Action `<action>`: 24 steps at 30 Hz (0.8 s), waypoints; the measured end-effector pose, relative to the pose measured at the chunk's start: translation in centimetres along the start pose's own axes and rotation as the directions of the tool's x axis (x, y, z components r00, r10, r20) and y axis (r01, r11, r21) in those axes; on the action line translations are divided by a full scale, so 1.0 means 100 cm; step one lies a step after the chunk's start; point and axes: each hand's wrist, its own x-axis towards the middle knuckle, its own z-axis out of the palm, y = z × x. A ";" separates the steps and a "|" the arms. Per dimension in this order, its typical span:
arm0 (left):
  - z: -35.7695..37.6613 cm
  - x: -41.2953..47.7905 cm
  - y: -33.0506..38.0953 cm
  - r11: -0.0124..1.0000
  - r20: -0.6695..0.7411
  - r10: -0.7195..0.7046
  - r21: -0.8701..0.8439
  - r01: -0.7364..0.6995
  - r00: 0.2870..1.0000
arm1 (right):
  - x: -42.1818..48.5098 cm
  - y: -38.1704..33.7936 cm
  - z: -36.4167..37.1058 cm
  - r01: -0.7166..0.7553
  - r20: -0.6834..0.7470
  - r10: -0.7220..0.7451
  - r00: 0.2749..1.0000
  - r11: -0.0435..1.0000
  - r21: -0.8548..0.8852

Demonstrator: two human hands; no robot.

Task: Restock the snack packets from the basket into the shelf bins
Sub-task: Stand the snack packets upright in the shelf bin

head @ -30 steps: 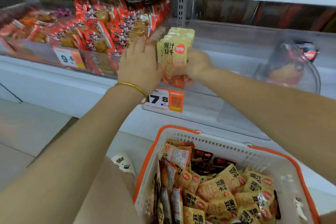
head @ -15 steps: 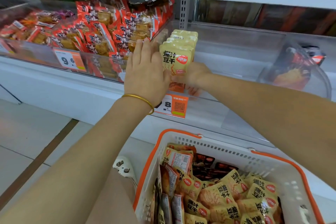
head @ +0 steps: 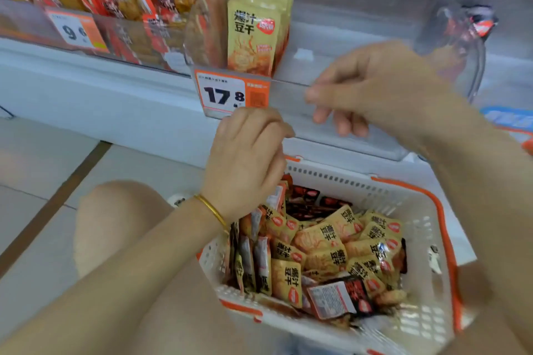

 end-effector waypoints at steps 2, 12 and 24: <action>0.020 -0.015 0.000 1.000 0.215 0.005 -0.017 -0.001 0.977 | -0.032 0.046 0.021 -0.183 0.171 0.184 0.968 0.983 -0.019; 0.081 -0.031 -0.017 0.987 0.675 -0.140 0.041 0.153 0.725 | -0.056 0.288 0.117 -0.207 0.203 0.653 0.730 0.494 -0.844; 0.086 -0.037 0.010 0.880 0.884 -0.086 -0.149 0.451 0.459 | -0.034 0.175 0.041 0.017 0.437 0.236 0.868 0.865 -0.501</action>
